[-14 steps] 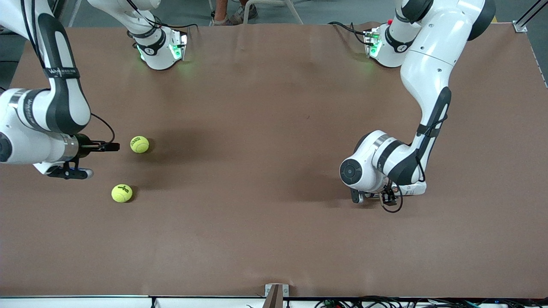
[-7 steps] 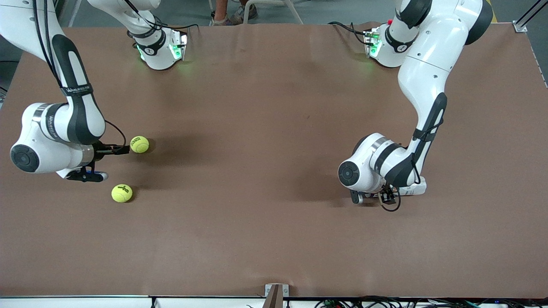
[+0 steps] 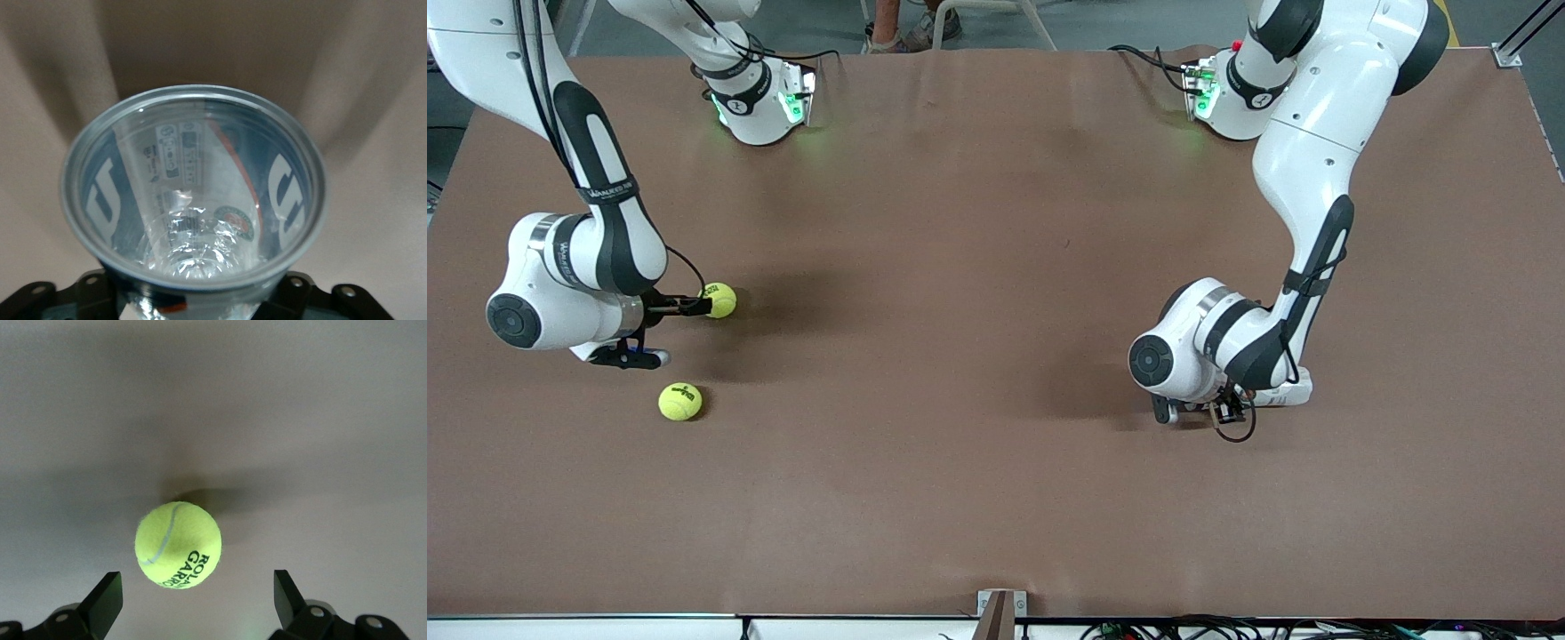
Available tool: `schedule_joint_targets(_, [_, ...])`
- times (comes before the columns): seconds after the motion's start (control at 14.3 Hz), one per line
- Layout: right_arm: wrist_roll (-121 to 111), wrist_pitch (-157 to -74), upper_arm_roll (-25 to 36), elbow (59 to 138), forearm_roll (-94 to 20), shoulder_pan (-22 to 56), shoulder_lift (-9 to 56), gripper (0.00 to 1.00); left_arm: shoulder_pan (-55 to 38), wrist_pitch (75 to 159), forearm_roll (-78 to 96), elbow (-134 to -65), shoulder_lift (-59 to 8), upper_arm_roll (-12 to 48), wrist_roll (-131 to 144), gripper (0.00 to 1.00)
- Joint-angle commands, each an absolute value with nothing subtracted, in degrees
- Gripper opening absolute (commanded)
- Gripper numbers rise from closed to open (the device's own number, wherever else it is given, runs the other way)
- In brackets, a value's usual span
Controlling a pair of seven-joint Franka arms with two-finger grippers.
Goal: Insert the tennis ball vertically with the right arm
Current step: 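Lift the can upright with the left gripper while the right gripper grasps a ball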
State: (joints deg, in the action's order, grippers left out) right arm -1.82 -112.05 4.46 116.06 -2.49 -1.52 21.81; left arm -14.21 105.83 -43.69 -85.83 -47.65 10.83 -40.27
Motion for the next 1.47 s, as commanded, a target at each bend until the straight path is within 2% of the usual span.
schedule_joint_targets(0.0, [-1.58,-115.04,4.39,118.30,-3.78,-1.49,21.97,1.00,-13.71,108.98,-44.65,-85.61,-48.34,10.63,-42.27,0.65])
schedule_joint_targets(0.35, [-1.50,-116.90,4.39,118.30,-5.62,-1.32,23.73,1.00,-14.32,108.98,-43.68,-85.34,-46.94,11.34,-46.13,0.64])
schedule_joint_targets(0.56, [-1.41,-116.89,4.31,118.30,-5.71,-1.41,23.99,1.00,-13.45,108.98,-41.84,-84.99,-46.85,14.14,-46.41,0.58])
schedule_joint_targets(0.77, [-1.41,-116.81,4.31,118.39,-5.71,-1.32,24.43,1.00,-13.54,108.90,-40.88,-83.68,-46.32,16.08,-46.58,0.57])
schedule_joint_targets(1.19, [-1.41,-116.46,4.31,118.92,-5.71,-1.06,24.52,0.99,-13.36,108.98,-27.98,-79.46,-44.65,19.24,-54.21,0.57])
schedule_joint_targets(1.4, [-1.49,-116.11,4.31,118.92,-5.71,-1.14,24.52,0.97,-13.18,113.18,-21.03,-78.14,-44.74,20.13,-57.03,0.57])
